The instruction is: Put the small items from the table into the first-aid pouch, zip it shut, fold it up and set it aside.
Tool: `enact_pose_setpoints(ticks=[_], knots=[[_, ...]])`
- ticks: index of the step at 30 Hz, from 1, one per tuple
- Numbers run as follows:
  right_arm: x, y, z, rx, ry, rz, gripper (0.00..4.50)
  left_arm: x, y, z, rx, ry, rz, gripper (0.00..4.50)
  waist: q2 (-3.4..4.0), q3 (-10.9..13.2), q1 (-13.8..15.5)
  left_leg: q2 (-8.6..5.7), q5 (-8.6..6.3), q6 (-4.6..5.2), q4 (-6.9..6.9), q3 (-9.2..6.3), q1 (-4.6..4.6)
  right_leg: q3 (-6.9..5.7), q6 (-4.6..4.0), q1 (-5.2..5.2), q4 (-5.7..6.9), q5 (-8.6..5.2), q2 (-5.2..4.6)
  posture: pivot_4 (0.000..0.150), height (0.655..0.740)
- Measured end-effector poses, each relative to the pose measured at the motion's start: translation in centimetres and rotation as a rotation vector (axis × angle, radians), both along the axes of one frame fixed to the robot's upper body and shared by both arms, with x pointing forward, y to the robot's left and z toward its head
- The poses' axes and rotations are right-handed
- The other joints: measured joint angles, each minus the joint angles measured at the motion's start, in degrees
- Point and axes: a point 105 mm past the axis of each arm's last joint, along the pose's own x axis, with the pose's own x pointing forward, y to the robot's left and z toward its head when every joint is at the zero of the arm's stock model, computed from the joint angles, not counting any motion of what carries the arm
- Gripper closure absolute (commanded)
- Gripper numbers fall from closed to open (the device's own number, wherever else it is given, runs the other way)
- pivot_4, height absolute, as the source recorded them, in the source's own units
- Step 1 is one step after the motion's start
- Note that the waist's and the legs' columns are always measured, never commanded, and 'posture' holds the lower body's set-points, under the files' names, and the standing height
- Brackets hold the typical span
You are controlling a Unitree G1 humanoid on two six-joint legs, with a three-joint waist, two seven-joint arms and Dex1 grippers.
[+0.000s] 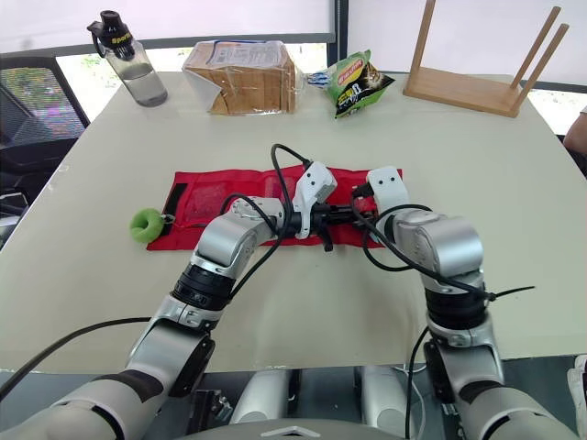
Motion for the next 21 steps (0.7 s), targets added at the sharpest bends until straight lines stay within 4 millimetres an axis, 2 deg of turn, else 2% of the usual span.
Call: enact_pose_setpoints(ticks=[1,3,5,10,15,18,21], knots=[[0.0,0.1,-0.1,0.004,0.003,0.001,3.04,0.0,0.1,0.0,0.000,0.000,0.002,4.50,0.00,0.0,0.0,0.00,0.00,0.00,0.00,0.00,0.00,0.01,0.00,0.00,0.00,0.00,0.00,0.150,0.7400],[0.2,-0.1,-0.6,0.006,0.018,-0.006,2.05,0.3,0.2,-0.2,-0.001,0.004,0.015,4.50,0.00,0.0,0.0,0.00,0.00,0.00,-0.01,0.01,-0.01,0.01,0.00,-0.01,0.00,0.00,0.00,0.150,0.7400],[0.0,-0.1,-1.0,0.002,0.026,0.004,1.27,0.5,0.0,-0.3,-0.004,0.012,0.023,4.50,0.01,0.0,-0.1,0.00,0.00,0.00,-0.03,0.00,-0.01,0.00,0.00,-0.02,0.00,0.00,0.00,0.150,0.7400],[-1.6,-1.6,0.1,-0.020,-0.015,0.082,1.27,1.3,0.2,-0.4,-0.002,0.019,0.037,4.50,0.03,0.0,0.0,-0.01,0.00,0.00,-0.02,0.01,-0.05,0.01,0.00,-0.02,-0.05,0.00,-0.02,0.150,0.7400],[-3.1,-2.2,1.3,-0.007,-0.045,0.143,1.27,1.7,0.4,-0.1,0.001,0.009,0.043,4.50,0.02,0.0,-0.3,-0.01,0.00,0.00,-0.06,-0.03,-0.02,-0.01,0.00,-0.02,-0.03,-0.01,0.02,0.150,0.7400],[-4.1,-2.8,0.4,-0.020,-0.022,0.151,2.10,1.8,0.5,-0.1,0.000,0.005,0.042,4.50,0.02,0.0,-0.5,-0.01,0.00,0.00,-0.06,-0.02,-0.04,-0.01,0.00,-0.02,-0.06,-0.01,0.00,0.150,0.7400],[-4.9,-2.9,-0.5,-0.015,0.015,0.156,3.56,1.8,0.6,-0.1,0.002,0.003,0.044,4.50,0.02,0.0,-0.7,-0.01,0.00,0.00,-0.05,-0.01,-0.04,0.01,0.01,-0.02,-0.05,-0.01,0.00,0.150,0.7400]])
